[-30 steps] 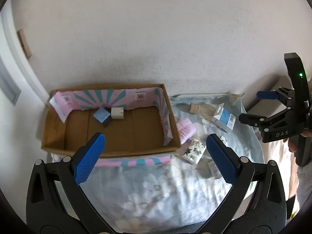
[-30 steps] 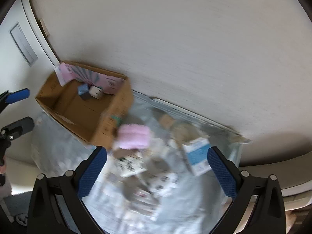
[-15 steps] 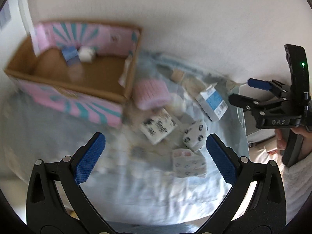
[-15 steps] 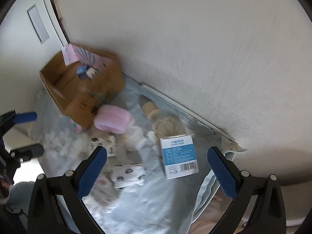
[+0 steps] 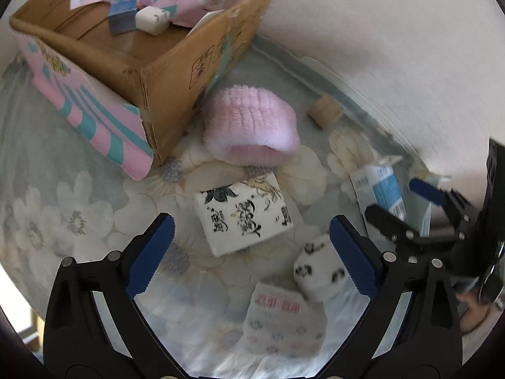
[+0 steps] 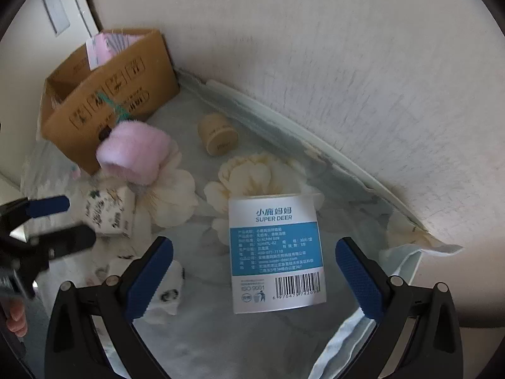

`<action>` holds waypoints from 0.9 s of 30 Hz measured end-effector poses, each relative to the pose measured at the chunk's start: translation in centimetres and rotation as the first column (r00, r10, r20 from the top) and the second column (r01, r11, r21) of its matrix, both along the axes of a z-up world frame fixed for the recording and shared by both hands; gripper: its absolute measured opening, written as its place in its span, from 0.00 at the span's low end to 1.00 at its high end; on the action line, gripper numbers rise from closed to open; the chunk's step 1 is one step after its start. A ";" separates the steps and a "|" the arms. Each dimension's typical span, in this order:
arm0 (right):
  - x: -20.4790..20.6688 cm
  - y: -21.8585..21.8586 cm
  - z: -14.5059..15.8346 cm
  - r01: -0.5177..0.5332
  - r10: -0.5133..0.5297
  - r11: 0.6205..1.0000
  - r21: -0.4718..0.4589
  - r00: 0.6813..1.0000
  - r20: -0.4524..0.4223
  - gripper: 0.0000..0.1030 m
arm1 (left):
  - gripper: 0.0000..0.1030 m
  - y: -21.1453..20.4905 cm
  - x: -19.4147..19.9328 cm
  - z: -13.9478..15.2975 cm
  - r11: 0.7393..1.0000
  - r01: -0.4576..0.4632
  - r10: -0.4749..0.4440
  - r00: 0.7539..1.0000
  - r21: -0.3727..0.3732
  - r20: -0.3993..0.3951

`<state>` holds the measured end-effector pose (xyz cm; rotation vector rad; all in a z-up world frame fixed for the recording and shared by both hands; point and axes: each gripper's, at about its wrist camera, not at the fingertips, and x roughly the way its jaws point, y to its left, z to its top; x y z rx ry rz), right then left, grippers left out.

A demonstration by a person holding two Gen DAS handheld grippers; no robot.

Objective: Organize objects
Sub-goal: 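Grasp the printed tissue pack with the left tool while the right tool grasps the SUPER DEER box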

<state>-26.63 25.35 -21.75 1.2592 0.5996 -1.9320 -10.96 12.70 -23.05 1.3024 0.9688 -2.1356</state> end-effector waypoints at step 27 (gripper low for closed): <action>-0.4 -0.4 -1.7 -0.036 0.036 0.999 0.019 0.999 -0.003 0.61 | 0.61 1.5 -0.5 -0.7 1.000 0.001 0.000 1.000 -0.028 0.006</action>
